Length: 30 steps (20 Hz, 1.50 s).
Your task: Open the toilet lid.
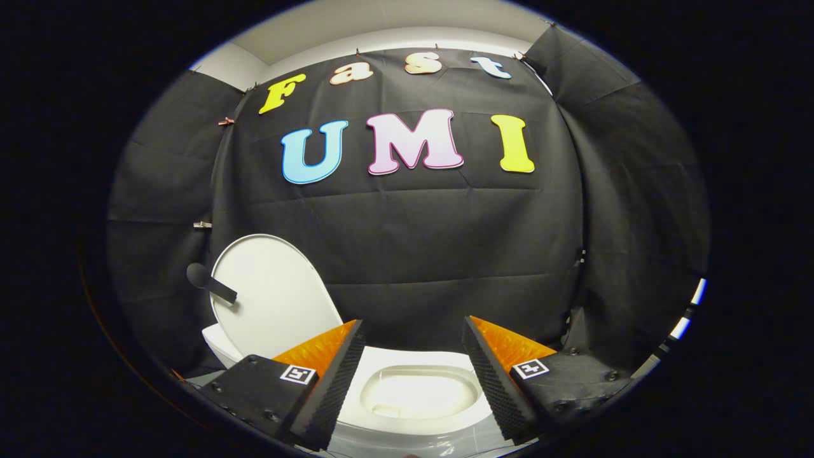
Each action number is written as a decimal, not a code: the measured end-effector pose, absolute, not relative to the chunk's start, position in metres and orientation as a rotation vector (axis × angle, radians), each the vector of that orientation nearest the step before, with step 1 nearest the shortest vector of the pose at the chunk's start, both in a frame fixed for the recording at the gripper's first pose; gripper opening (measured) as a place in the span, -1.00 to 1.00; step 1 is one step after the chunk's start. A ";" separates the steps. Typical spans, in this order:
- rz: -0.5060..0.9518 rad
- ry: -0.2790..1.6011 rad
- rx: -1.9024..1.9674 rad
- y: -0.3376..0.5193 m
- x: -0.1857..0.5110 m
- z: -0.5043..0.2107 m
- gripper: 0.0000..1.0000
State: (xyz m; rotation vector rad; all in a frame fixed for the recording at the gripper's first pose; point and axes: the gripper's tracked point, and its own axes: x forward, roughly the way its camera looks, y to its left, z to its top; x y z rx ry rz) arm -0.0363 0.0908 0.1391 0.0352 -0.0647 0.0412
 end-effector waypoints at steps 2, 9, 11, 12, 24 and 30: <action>0.037 -0.084 0.047 0.079 -0.035 0.126 0.93; -0.012 -0.144 0.067 0.035 -0.042 0.099 0.92; -0.016 -0.143 0.079 0.032 -0.041 0.100 0.93; -0.019 -0.149 0.078 0.032 -0.040 0.102 0.93; -0.004 -0.082 0.067 0.041 -0.039 0.078 0.93; -0.009 -0.057 0.093 0.037 -0.036 0.072 0.93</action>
